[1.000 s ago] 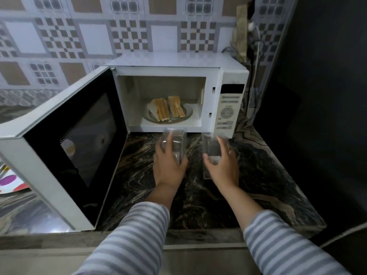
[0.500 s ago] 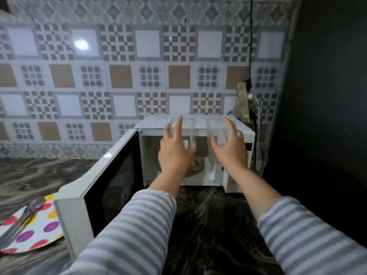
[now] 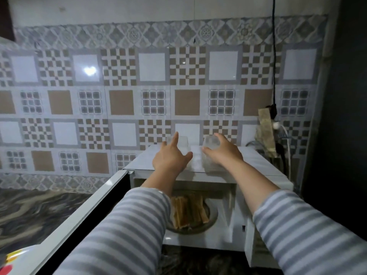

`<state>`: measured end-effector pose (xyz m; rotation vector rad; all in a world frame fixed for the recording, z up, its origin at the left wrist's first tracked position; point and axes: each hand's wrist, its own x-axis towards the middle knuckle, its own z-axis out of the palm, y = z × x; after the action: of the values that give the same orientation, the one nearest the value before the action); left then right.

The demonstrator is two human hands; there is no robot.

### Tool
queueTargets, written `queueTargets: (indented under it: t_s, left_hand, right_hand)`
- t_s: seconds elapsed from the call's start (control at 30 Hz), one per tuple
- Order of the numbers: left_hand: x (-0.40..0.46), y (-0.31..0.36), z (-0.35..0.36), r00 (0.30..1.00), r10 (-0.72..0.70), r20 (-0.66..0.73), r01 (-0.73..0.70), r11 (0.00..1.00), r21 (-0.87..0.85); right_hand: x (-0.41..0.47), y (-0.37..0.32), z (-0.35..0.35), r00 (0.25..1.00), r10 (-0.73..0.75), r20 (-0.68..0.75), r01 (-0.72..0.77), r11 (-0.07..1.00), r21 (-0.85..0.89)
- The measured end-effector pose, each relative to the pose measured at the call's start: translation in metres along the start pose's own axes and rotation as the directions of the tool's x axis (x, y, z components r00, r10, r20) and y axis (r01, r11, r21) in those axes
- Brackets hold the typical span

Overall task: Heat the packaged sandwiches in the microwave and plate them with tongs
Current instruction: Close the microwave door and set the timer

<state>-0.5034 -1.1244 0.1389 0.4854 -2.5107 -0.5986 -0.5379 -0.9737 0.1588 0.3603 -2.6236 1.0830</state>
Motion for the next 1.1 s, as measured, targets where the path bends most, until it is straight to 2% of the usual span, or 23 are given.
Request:
queueTargets:
  t_s: [0.4, 0.6, 0.83, 1.1]
  left_hand:
    - [0.045, 0.005, 0.027, 0.997, -0.069, 0.044, 0.066, 0.996, 0.064]
    - [0.041, 0.002, 0.008, 0.999, -0.035, -0.042, 0.038, 0.996, 0.085]
    - [0.000, -0.012, -0.040, 0.998, 0.040, -0.056, -0.035, 0.996, 0.087]
    - [-0.095, -0.053, -0.096, 0.983, 0.165, 0.078, -0.170, 0.984, 0.059]
  right_hand:
    - [0.052, 0.011, 0.035, 1.000, -0.013, 0.013, 0.014, 0.998, -0.065]
    - [0.046, 0.005, 0.025, 1.000, 0.015, 0.002, -0.015, 0.995, -0.099]
    - [-0.023, -0.023, 0.008, 0.998, 0.000, -0.061, -0.010, 0.986, -0.164]
    - [-0.174, -0.065, 0.030, 0.998, 0.062, -0.020, -0.064, 0.982, -0.175]
